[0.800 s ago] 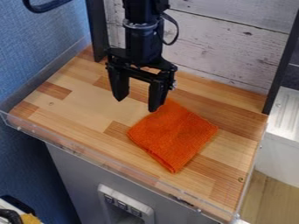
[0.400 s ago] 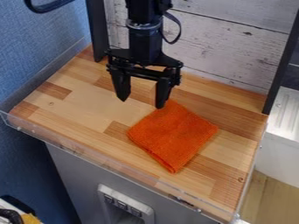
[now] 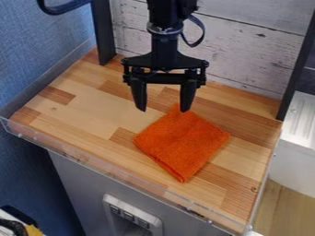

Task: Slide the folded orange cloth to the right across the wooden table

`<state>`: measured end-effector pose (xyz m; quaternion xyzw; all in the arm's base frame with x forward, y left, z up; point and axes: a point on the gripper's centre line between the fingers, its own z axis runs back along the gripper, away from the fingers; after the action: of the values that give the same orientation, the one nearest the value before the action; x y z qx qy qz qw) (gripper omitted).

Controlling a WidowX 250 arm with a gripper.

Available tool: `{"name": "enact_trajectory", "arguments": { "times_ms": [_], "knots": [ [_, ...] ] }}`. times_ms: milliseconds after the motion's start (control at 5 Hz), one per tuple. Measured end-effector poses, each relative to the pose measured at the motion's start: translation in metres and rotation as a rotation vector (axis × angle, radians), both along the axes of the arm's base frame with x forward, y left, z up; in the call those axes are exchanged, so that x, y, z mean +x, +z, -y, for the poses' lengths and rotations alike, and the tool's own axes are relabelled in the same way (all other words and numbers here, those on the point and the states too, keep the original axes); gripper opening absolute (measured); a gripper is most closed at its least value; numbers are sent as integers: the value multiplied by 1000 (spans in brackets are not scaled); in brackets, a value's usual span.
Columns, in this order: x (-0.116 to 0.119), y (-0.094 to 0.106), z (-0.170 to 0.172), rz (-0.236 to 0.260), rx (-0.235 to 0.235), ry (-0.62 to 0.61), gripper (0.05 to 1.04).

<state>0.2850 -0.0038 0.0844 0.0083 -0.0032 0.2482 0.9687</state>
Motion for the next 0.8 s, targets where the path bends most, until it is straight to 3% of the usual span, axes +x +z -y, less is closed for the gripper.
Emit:
{"name": "enact_trajectory", "arguments": {
  "times_ms": [400, 800],
  "knots": [
    [3, 3, 9, 10, 5, 222, 999],
    [3, 10, 15, 1, 11, 348, 949]
  ]
}}
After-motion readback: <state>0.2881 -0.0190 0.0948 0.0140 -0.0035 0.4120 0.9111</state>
